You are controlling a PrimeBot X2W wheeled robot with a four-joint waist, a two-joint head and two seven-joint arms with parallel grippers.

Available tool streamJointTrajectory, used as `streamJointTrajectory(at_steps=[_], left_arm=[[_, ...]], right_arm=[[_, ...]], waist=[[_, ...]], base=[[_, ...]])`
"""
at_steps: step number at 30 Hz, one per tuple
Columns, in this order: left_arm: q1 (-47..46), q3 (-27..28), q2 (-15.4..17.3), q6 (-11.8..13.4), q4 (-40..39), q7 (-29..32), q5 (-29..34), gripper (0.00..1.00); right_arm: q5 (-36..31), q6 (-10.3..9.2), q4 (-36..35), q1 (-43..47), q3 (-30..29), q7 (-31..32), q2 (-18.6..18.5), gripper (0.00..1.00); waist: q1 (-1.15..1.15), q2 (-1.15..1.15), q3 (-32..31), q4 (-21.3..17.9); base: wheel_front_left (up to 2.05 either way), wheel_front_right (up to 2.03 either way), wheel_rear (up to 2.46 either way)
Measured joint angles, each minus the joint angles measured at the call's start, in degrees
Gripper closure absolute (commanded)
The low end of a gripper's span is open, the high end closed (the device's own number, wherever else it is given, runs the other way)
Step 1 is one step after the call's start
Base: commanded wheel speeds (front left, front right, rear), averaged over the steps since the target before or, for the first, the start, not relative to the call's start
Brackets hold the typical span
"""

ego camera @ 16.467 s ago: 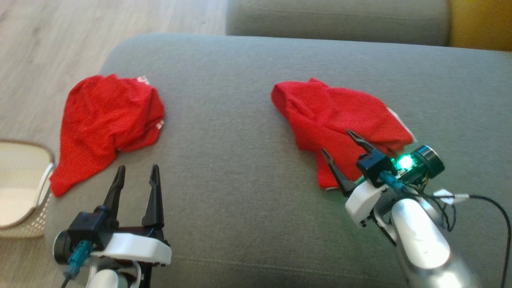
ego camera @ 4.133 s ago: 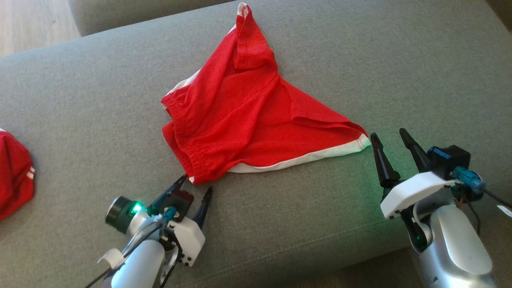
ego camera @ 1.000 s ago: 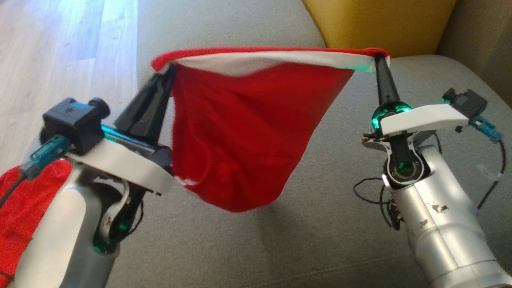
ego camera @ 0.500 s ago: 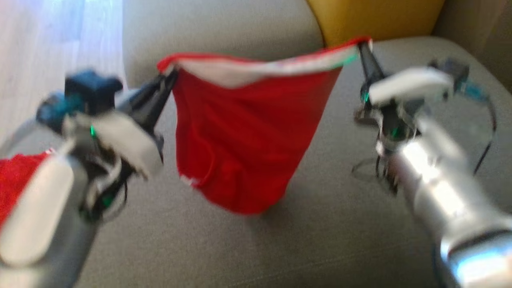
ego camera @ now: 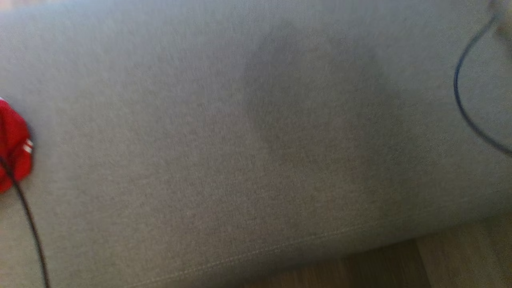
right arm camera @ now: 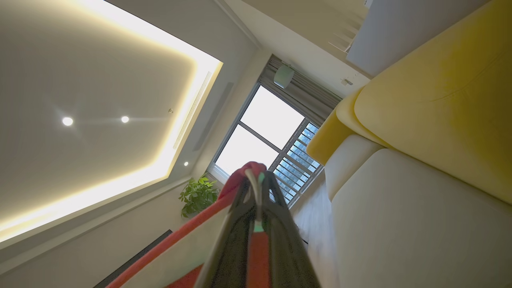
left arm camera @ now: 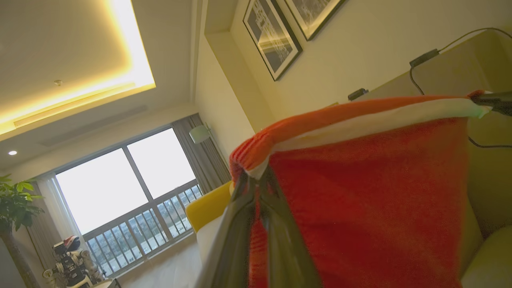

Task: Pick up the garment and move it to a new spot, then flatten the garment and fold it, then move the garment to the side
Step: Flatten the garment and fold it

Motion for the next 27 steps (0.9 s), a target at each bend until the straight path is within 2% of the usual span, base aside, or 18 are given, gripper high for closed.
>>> streamJointTrajectory(at_steps=[2,5,9,15,19,27], left_arm=[[-1.9,-0.1,-2.3,0.9,4.3,-4.5,1.2,1.0],[-1.1,-1.7,-3.9,1.0,10.7,-8.1,2.2,1.0],[2.7,-3.2,-5.4,0.9,16.1,-10.2,2.6,1.0],[10.2,-7.1,-7.2,-1.2,19.2,-10.4,3.1,1.0],[17.2,-9.9,-6.4,-2.1,18.5,-10.6,3.7,1.0],[28.2,-15.1,-3.6,-2.6,15.3,-10.7,5.1,1.0]], right_arm=[[-0.3,0.0,-0.4,-2.3,-1.6,-0.2,0.0,1.0],[-1.8,0.0,-0.5,0.0,-3.5,-0.2,0.0,1.0],[-4.1,0.0,-0.2,9.7,-5.3,-0.1,0.0,1.0],[-6.4,0.0,0.2,22.8,-6.9,-0.1,0.1,1.0],[-9.1,0.02,-0.9,26.7,-6.9,0.6,-0.4,1.0],[-18.4,0.03,-1.3,34.7,-7.0,10.4,-4.4,1.0]], waist=[[0.0,0.0,2.9,0.2],[0.01,0.0,6.9,0.5],[0.01,0.0,11.5,1.3],[0.01,0.0,14.7,3.2],[-0.02,0.0,14.1,4.3],[-0.03,0.0,9.3,5.2]], base=[[0.0,0.0,0.0],[0.0,0.0,0.0],[0.0,0.0,0.0],[0.0,0.0,0.0],[0.0,0.0,0.0],[0.0,0.0,0.0]])
